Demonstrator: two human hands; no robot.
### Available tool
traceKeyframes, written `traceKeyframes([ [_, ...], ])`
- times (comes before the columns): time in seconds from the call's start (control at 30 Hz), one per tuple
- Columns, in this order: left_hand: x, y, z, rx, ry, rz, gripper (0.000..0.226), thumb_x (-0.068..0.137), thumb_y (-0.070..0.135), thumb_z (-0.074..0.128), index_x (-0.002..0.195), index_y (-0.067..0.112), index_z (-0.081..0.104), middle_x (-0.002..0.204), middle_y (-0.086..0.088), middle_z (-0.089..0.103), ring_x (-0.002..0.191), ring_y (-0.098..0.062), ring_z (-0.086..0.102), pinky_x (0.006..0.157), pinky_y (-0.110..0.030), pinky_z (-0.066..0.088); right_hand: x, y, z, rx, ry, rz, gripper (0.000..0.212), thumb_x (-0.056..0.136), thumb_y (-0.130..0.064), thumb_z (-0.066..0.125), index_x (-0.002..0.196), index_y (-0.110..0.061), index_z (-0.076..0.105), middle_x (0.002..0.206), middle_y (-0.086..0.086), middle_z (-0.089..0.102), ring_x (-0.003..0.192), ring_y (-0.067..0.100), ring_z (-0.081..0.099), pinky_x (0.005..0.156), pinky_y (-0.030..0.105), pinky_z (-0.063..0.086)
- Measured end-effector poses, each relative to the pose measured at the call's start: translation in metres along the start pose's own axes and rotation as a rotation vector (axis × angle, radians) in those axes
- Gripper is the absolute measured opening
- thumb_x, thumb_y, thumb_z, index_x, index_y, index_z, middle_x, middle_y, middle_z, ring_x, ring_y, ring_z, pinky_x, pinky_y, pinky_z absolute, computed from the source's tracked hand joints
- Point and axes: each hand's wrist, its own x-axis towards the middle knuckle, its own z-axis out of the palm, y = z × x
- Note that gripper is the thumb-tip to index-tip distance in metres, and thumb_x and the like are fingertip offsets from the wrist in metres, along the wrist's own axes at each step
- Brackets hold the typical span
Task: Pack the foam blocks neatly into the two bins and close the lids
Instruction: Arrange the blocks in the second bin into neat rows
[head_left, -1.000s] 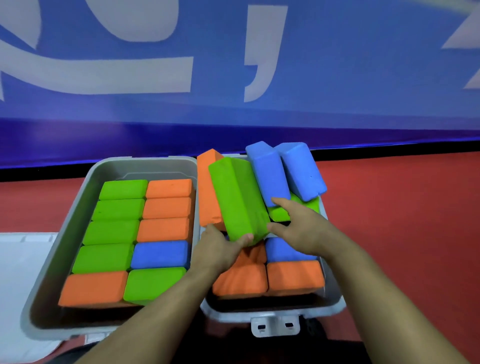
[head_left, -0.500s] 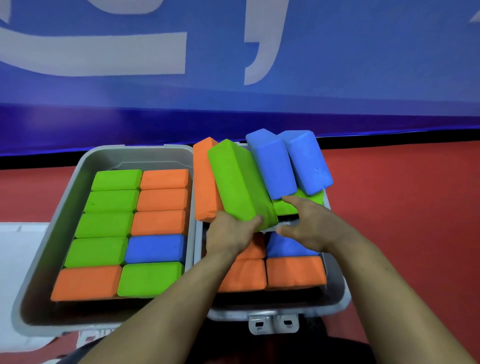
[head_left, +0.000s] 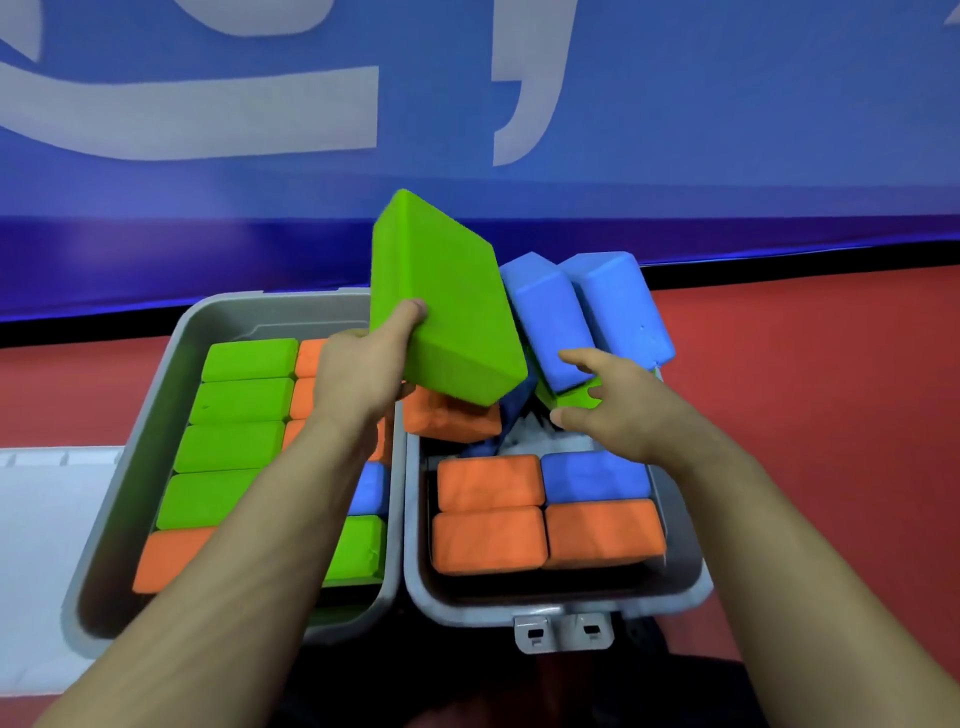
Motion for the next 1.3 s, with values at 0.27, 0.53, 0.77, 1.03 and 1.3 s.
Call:
traceKeyframes([
  [0.27,-0.003,-0.004,-0.009,-0.361,-0.203,-0.116,0.031,0.091,0.042,0.068,0.111,0.019,0.068,0.095,0.002,0.072,0.079,-0.012,0.072,0.081,-0.033,0.061,0.004,-0.03,0.003,0.835,-0.125,0.216,0.105,0.054,-0.061,0.085,0.146,-0.027,0.046,0.136,0.001,0.06,0.109,0.02,0.071,0.095,0.044,0.057],
  [0.53,-0.002,-0.008,-0.01,-0.341,-0.269,-0.138,0.028,0.092,0.036,0.063,0.106,0.013,0.068,0.096,-0.005,0.066,0.081,-0.02,0.065,0.075,-0.032,0.06,0.012,-0.05,0.005,1.054,-0.084,0.325,0.05,0.081,-0.063,0.07,0.115,-0.027,0.062,0.125,0.011,0.065,0.097,0.028,0.075,0.092,0.048,0.059],
  [0.77,-0.012,-0.015,0.001,-0.288,-0.457,-0.151,0.026,0.093,0.019,0.058,0.113,0.005,0.067,0.106,-0.013,0.065,0.093,-0.021,0.062,0.092,-0.038,0.059,0.017,-0.05,0.02,1.263,0.024,0.286,0.045,0.086,-0.042,0.075,0.124,-0.019,0.065,0.119,0.003,0.074,0.102,0.021,0.074,0.097,0.038,0.056],
  [1.03,-0.026,-0.026,0.014,0.049,-0.726,0.059,0.036,0.093,0.022,0.071,0.127,0.019,0.06,0.115,0.014,0.07,0.106,0.0,0.065,0.084,-0.016,0.052,0.011,-0.047,0.004,1.238,0.459,0.048,0.052,0.088,-0.028,0.077,0.133,-0.014,0.056,0.118,0.005,0.074,0.111,0.021,0.07,0.094,0.043,0.057],
  [1.3,0.006,-0.036,-0.004,0.285,-0.372,0.093,0.057,0.094,0.017,0.069,0.146,0.01,0.045,0.133,-0.008,0.058,0.093,-0.01,0.06,0.07,-0.021,0.044,-0.021,-0.001,-0.051,0.37,0.523,-0.238,0.077,0.069,-0.048,0.086,0.139,-0.036,0.055,0.128,-0.012,0.06,0.116,-0.001,0.057,0.097,0.018,0.044],
])
